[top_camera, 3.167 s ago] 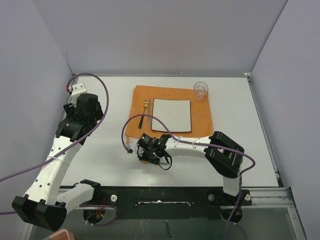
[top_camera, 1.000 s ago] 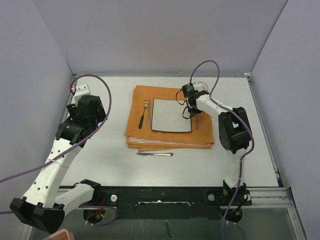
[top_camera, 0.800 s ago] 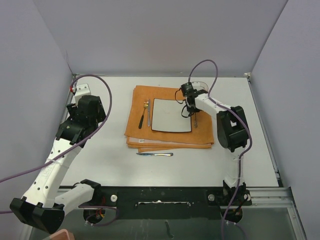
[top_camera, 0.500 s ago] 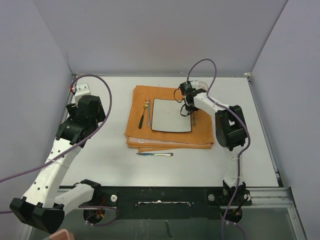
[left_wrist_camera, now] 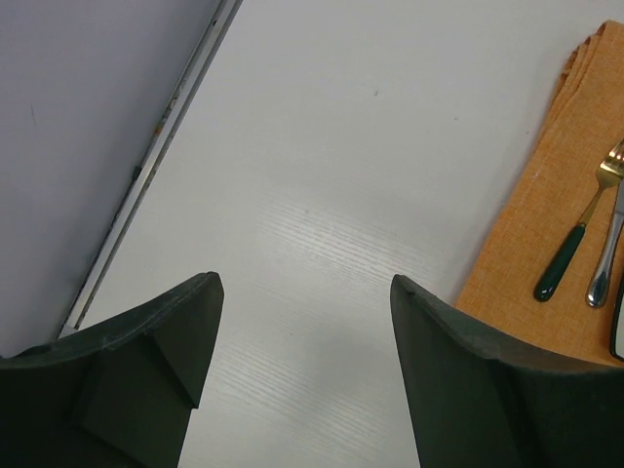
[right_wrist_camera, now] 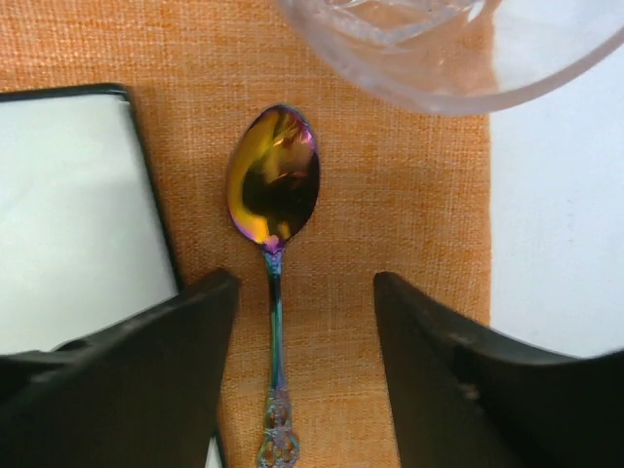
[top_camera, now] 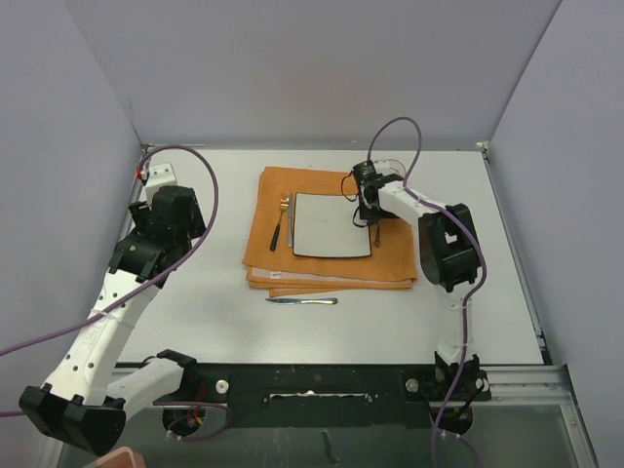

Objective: Set the dinner table for one person
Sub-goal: Place the spoon on the napkin.

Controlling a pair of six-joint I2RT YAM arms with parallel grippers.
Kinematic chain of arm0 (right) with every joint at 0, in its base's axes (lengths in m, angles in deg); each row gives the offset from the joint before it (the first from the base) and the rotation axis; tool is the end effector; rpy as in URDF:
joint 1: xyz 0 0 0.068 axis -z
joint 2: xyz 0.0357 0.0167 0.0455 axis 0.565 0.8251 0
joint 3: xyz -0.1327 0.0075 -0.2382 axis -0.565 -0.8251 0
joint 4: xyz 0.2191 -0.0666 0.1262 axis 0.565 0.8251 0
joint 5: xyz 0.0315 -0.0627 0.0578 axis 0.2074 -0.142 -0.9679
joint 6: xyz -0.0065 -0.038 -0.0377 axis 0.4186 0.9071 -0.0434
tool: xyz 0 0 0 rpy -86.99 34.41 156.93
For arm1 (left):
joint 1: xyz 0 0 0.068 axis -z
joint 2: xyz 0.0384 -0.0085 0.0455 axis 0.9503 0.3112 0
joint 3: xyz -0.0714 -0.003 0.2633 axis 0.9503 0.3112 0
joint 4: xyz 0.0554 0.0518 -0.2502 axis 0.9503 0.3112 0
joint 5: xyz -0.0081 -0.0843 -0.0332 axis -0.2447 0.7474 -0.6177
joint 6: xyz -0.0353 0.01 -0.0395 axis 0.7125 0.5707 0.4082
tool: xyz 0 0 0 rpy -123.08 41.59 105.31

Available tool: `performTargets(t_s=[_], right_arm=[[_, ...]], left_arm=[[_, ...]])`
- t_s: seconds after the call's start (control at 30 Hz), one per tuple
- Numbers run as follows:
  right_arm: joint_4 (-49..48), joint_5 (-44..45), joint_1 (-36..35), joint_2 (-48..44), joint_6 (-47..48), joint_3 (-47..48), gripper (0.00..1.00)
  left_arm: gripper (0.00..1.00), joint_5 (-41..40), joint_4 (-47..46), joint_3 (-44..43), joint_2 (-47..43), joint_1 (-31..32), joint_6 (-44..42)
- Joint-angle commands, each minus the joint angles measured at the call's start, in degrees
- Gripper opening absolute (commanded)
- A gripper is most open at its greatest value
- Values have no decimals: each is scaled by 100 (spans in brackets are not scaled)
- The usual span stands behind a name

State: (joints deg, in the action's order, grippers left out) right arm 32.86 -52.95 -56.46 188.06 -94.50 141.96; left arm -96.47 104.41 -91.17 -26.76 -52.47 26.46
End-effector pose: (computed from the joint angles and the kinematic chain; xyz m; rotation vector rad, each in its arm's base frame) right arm 0.4268 0.1555 0.1683 0.1947 2.5276 -0.3325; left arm 0.1962 -0.0462 0.3654 -0.3964 2.0599 0.3035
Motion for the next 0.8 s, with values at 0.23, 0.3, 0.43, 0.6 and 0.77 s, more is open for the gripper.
performTargets(t_s=[0.23, 0.3, 0.43, 0.6, 0.77], right_arm=[[380, 400, -400, -2200, -307, 2, 76], [498, 659, -728, -2874, -423, -317, 76], [-818, -699, -1501, -4437, 1127, -1827, 67], [78, -3194, -2354, -4735, 2831, -2100, 66], [801, -3278, -3040, -5003, 3622, -2408, 66]], left_arm=[[69, -51, -286, -3, -262, -29, -77], [68, -2, -260, -14, -281, -35, -46], [68, 80, -235, -69, -343, -48, 9], [68, 312, -283, 1, -391, -65, 20], [66, 1121, -323, 65, -164, -75, -36]])
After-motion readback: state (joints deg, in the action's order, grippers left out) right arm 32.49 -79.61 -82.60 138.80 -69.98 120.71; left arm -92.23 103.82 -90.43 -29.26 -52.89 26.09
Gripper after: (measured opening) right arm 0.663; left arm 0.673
